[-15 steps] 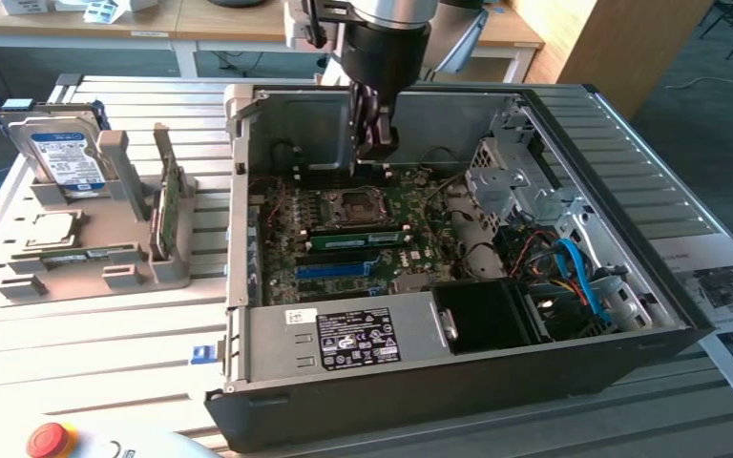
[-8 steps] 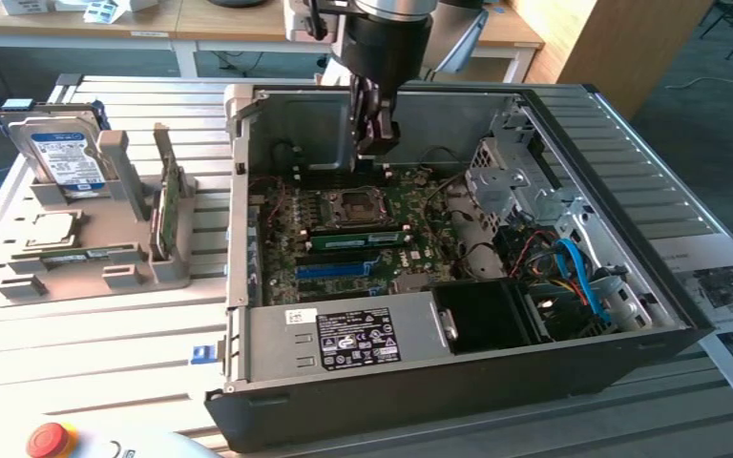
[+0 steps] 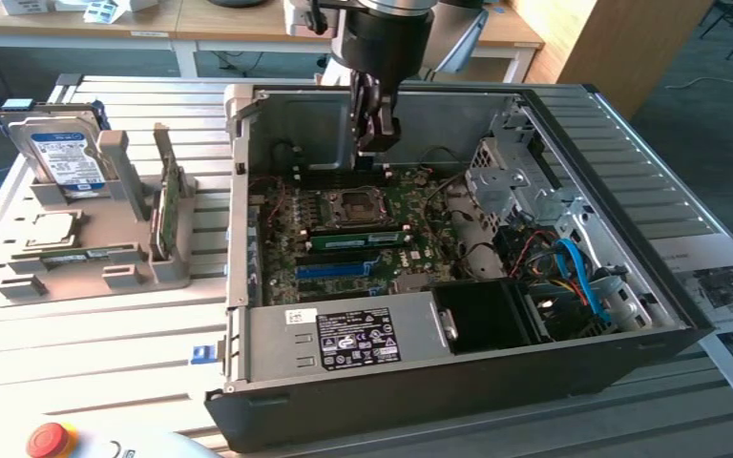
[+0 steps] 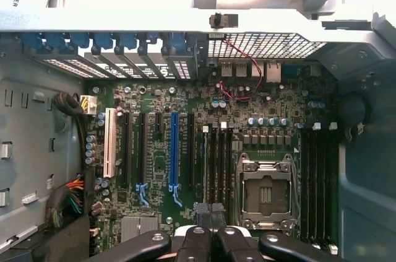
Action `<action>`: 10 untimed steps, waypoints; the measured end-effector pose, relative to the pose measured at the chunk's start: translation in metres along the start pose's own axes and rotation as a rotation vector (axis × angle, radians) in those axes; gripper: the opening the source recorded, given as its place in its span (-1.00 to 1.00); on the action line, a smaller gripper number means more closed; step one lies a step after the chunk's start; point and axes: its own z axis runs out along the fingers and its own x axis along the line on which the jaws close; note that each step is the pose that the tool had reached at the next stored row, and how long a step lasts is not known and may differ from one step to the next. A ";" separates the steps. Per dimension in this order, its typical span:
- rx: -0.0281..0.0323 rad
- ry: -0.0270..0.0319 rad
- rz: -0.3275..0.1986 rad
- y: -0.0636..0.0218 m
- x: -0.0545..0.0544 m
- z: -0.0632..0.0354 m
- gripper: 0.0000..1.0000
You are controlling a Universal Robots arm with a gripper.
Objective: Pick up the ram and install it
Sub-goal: 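Press down the ram until it locks into place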
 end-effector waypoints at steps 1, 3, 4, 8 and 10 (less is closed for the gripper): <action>0.0000 0.0001 0.000 0.0000 0.000 -0.0001 -0.80; 0.0000 0.0001 0.000 0.0000 0.000 0.0000 -0.80; 0.0000 0.0001 0.000 0.0000 0.000 -0.0001 -0.80; -0.0001 0.0001 0.000 0.0000 0.000 -0.0001 -0.80; 0.0000 0.0001 0.000 0.0000 0.000 -0.0001 -0.80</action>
